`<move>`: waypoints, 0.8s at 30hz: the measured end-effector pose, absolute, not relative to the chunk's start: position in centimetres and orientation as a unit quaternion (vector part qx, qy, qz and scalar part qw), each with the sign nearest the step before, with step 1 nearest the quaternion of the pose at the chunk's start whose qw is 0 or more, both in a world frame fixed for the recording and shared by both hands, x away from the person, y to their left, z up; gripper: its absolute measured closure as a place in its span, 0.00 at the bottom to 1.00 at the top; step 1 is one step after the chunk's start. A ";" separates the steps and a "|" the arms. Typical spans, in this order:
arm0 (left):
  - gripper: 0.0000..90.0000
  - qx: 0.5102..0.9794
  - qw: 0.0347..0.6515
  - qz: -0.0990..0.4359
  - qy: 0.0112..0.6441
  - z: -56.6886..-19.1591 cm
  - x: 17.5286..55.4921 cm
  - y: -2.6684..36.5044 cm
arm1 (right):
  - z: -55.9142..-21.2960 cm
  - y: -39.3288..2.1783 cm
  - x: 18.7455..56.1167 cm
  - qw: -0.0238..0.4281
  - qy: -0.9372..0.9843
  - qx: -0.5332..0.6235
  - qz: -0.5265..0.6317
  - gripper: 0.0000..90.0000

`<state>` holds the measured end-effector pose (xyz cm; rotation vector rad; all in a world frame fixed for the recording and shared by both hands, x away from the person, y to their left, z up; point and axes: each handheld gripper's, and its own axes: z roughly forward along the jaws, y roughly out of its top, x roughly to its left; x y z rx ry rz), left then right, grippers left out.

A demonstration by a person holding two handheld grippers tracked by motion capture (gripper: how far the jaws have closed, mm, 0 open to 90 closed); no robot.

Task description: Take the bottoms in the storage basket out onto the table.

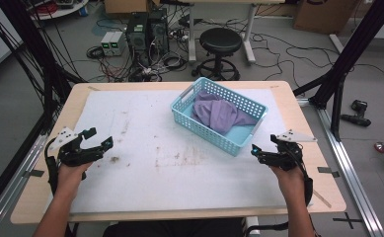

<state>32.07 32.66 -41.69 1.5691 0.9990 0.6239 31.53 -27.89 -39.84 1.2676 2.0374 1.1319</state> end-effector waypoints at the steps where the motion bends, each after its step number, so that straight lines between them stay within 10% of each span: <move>1: 0.21 0.665 0.556 0.265 0.422 -41.7 32.1 32.6 | -39.8 -27.9 31.5 0.245 0.743 0.463 0.416 0.20; 24: 0.21 0.667 0.561 0.259 0.416 -41.8 32.1 32.2 | -35.8 -24.1 35.1 0.267 0.720 0.376 0.519 0.20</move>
